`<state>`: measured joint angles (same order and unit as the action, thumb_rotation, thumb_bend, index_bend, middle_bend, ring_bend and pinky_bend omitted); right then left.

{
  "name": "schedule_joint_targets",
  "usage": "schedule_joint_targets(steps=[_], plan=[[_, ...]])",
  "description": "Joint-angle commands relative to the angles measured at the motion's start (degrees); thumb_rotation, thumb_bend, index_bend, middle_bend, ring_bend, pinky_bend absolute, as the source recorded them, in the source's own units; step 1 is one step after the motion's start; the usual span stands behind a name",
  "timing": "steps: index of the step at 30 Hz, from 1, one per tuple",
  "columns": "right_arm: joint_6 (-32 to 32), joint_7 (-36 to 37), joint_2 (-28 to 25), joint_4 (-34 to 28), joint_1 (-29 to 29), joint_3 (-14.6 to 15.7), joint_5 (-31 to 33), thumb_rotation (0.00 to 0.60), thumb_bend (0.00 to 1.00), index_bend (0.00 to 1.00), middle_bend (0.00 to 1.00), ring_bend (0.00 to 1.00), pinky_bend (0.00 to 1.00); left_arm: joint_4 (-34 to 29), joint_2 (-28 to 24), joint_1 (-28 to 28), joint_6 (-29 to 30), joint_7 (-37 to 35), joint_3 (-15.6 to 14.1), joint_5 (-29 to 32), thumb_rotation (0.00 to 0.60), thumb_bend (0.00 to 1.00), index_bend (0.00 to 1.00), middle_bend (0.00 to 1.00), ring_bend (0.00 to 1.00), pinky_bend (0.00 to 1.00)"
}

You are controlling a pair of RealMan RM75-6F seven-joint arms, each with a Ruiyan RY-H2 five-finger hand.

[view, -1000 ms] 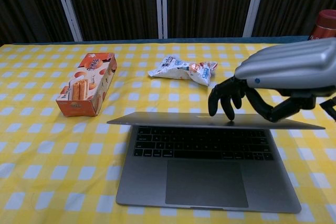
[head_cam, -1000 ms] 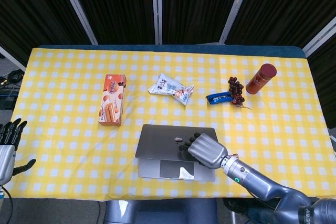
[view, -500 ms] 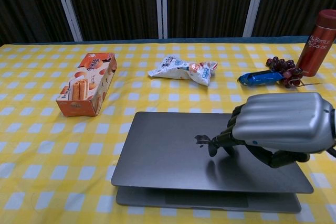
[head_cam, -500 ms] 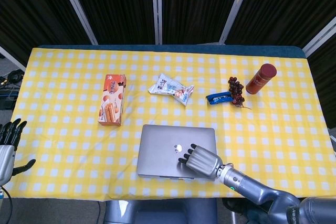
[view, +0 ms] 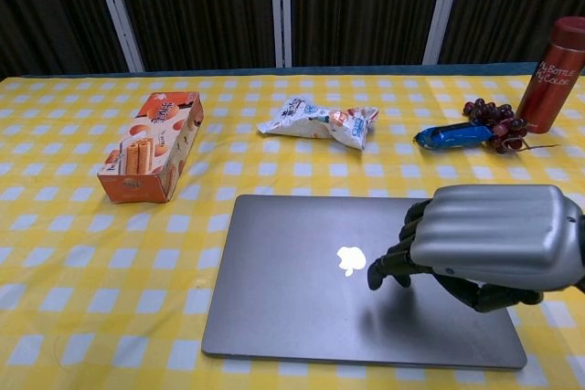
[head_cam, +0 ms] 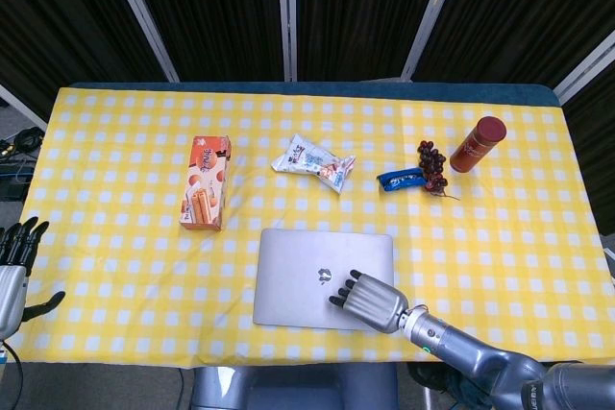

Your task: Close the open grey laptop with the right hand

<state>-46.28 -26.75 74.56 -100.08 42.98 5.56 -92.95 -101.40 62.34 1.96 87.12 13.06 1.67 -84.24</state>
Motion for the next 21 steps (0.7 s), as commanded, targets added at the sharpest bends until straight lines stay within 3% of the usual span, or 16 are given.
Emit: schedule_joint_targets(steps=[1,4,6,7,8,10,11,13,21], plan=[[-3.95,0.72,-2.11,-1.16,-0.78,-0.48,-2.72,0.6,1.0,0.23,0.33,0.33,0.26,0.03,-0.07,-0.08,0.11,-0.2,0.0,0.01,0.6,0.0,0.0,0.0,0.0,0.0],[-10.69,2.6,-6.04,-2.98,-2.67,-1.19,-5.8,0.6,1.0,0.21,0.27,0.28,0.21,-0.11,-0.27,-0.22,0.46,-0.56,0.02,-0.18,0.6,0.0,0.0,0.0,0.0,0.0],[-18.3,4.12,-8.93,-3.46,-5.71,-1.96,-7.3,0.6,0.92,0.17,0.2,0.2,0.12,-0.29,-0.46,-0.39,0.88,-0.87,-0.05,-0.58,0.6,0.0,0.0,0.0,0.0,0.0],[-25.66,5.43,-10.64,-3.12,-9.39,-2.83,-6.83,0.6,0.77,0.13,0.15,0.15,0.06,-0.46,-0.62,-0.51,1.16,-1.15,-0.13,-0.95,0.6,0.0,0.0,0.0,0.0,0.0],[-30.54,6.48,-11.23,-2.82,-12.31,-2.86,-6.53,0.6,0.54,0.09,0.09,0.09,0.02,-0.59,-0.75,-0.59,1.28,-1.35,-0.28,-1.27,0.6,0.0,0.0,0.0,0.0,0.0],[-34.92,8.15,-11.5,-1.95,-15.3,-2.6,-6.57,0.6,0.18,0.03,0.02,0.02,0.0,-0.76,-0.9,-0.73,1.47,-1.56,-0.48,-1.7,0.6,0.0,0.0,0.0,0.0,0.0],[-37.14,9.05,-11.89,-1.64,-17.16,-2.54,-5.81,0.6,0.07,0.01,0.0,0.0,0.0,-0.92,-0.92,-0.86,1.76,-1.38,-0.55,-1.92,0.6,0.0,0.0,0.0,0.0,0.0],[-39.43,9.9,-12.31,-1.51,-19.36,-2.49,-4.56,0.6,0.0,0.0,0.0,0.0,0.0,-1.1,-0.9,-1.04,2.21,-1.12,-0.66,-2.39,0.6,0.0,0.0,0.0,0.0,0.0],[-47.41,16.09,-9.55,4.65,-28.17,-1.96,-1.06,0.6,0.0,0.0,0.0,0.0,0.0,-1.0,-0.72,-1.56,3.1,-1.39,-1.4,-4.31,0.6,0.0,0.0,0.0,0.0,0.0]])
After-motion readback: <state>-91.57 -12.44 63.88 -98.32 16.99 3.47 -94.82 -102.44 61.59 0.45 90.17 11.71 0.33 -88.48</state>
